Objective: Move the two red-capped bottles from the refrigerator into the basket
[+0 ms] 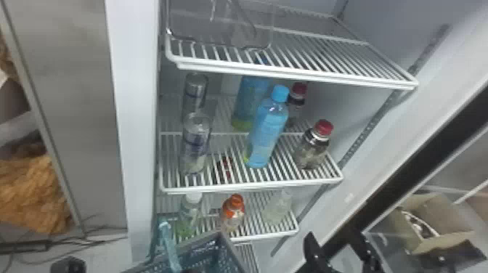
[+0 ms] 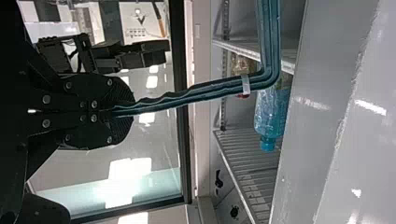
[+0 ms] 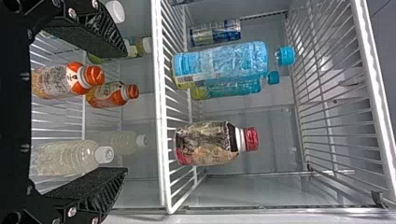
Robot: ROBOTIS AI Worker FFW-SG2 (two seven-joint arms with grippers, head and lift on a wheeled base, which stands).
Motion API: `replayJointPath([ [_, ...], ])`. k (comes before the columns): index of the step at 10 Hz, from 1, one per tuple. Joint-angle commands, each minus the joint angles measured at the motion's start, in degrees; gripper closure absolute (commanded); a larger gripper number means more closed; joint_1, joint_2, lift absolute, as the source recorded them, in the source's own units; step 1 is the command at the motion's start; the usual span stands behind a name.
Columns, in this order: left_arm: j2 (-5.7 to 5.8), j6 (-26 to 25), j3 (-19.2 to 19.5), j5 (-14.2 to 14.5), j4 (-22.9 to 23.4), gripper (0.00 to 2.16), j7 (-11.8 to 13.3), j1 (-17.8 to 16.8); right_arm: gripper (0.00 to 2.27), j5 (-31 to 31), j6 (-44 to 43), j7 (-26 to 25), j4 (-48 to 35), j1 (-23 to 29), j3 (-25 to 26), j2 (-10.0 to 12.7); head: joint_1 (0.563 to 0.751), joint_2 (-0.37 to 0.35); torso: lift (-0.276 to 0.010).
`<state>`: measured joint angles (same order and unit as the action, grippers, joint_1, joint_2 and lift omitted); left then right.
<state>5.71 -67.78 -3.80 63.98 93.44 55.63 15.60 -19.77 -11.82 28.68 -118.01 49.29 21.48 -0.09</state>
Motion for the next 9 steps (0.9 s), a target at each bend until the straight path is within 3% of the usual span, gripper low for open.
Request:
replayJointPath([
  [1, -0.09, 0.0, 0.0, 0.0, 0.0, 1.17, 0.0, 0.0, 0.15, 0.0, 0.0, -0.3, -0.6, 0.3, 0.0, 0.1, 0.695, -0.35, 0.0],
  [9, -0.09, 0.0, 0.1, 0.1, 0.0, 1.17, 0.0, 0.1, 0.14, -0.2, 2.1, -1.8, -2.6, -0.6, 0.0, 0.1, 0.695, -0.35, 0.0],
])
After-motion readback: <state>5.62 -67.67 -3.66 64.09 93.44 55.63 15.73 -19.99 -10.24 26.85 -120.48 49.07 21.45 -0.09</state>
